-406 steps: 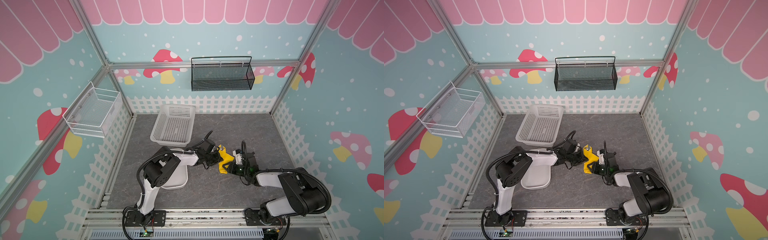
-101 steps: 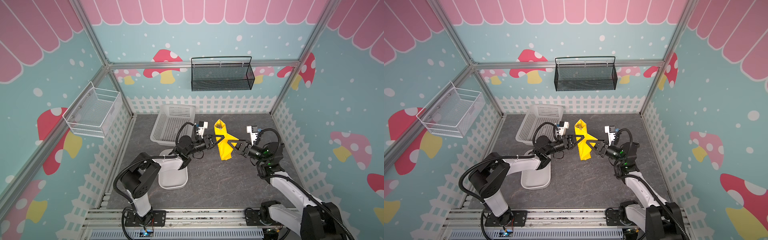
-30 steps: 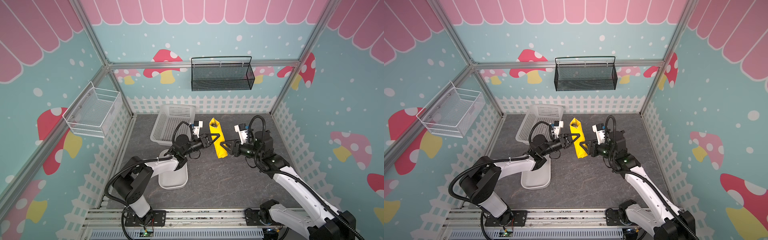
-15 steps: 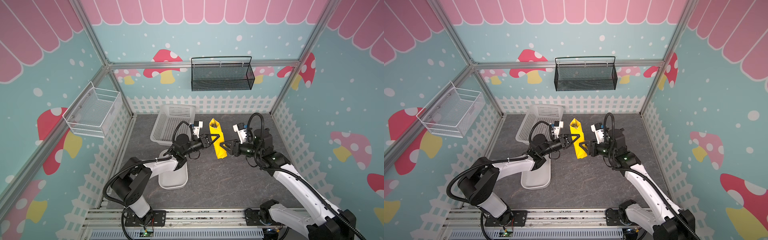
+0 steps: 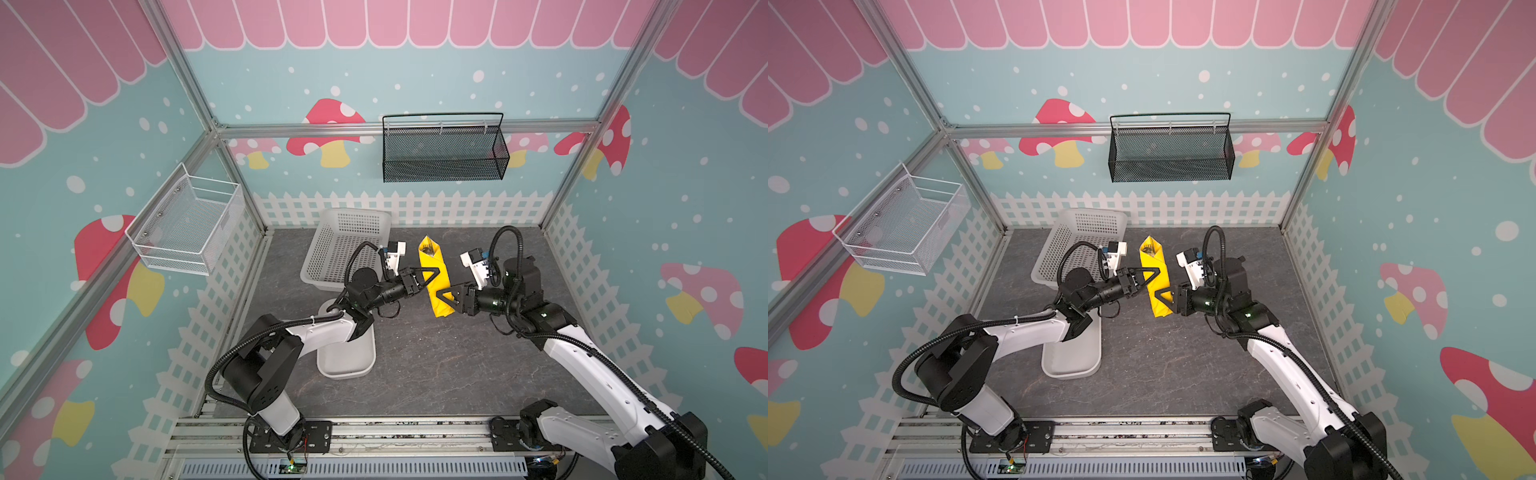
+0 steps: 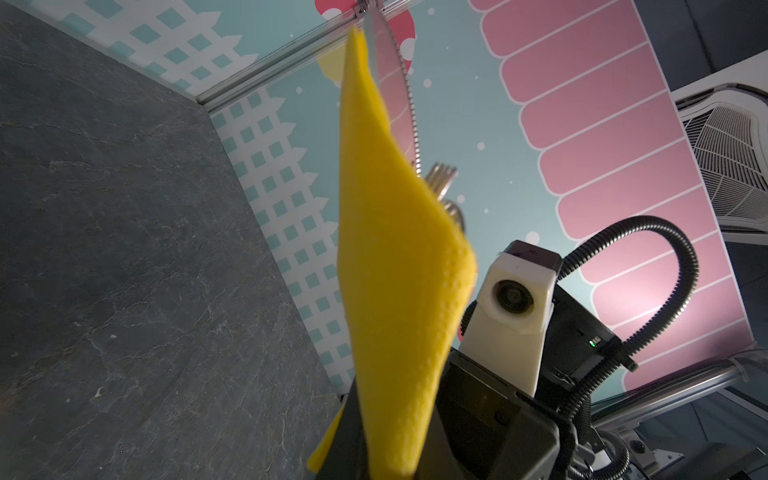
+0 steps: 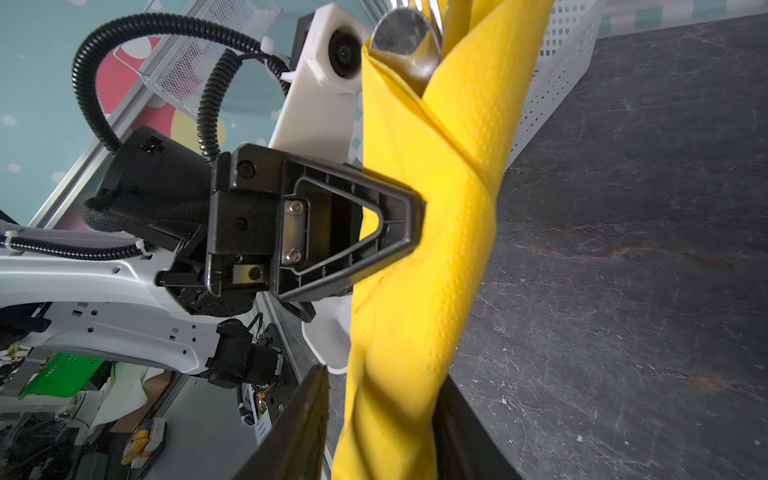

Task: Place the utensils on the paper napkin and roll it up
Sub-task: 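Close the right gripper around the roll's middle while the left gripper holds its end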

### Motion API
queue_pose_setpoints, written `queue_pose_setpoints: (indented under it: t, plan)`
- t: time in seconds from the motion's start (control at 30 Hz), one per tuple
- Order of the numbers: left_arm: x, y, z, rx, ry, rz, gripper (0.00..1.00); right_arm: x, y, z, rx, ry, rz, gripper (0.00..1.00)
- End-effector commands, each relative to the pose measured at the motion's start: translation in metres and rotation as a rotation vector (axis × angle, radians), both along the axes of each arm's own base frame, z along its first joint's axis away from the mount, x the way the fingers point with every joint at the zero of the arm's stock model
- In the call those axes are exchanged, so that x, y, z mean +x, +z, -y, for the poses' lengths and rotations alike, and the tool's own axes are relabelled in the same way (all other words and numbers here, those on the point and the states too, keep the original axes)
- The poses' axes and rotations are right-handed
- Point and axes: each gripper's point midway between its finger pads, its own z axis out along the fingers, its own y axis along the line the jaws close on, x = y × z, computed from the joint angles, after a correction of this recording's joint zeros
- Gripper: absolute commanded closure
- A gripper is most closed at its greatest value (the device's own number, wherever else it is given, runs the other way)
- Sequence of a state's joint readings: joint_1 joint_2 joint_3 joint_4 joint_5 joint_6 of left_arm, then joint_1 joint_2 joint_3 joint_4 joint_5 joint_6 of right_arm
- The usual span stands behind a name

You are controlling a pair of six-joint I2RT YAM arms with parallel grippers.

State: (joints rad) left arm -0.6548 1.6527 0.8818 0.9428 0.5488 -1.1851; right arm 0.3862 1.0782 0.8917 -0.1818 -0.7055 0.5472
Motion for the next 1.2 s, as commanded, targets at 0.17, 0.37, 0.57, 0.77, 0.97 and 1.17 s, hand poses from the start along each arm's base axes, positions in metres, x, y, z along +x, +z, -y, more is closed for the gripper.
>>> queue_pose_setpoints:
  t: [0.17,0.37,0.57,0.77,0.97,1.17]
  plan:
    - [-0.008,0.043,-0.004,-0.087,-0.021,0.091,1.0,-0.01,-0.002,-0.012,0.032,0.11,0.011,0.59]
    - [-0.01,0.046,-0.004,-0.092,-0.027,0.093,1.0,-0.007,-0.005,-0.013,0.035,0.106,0.007,0.59]
    - [-0.013,0.054,-0.005,-0.122,-0.037,0.114,1.0,-0.01,-0.007,-0.016,0.057,0.136,-0.001,0.61]
    - [-0.014,0.06,-0.006,-0.136,-0.039,0.124,1.0,-0.014,-0.001,-0.021,0.095,0.177,0.004,0.61]
    - [-0.014,0.061,-0.006,-0.136,-0.041,0.128,1.0,-0.016,0.003,-0.022,0.104,0.192,0.016,0.69]
    - [-0.015,0.059,-0.007,-0.13,-0.033,0.133,0.93,-0.016,0.009,-0.022,0.117,0.191,0.032,0.82]
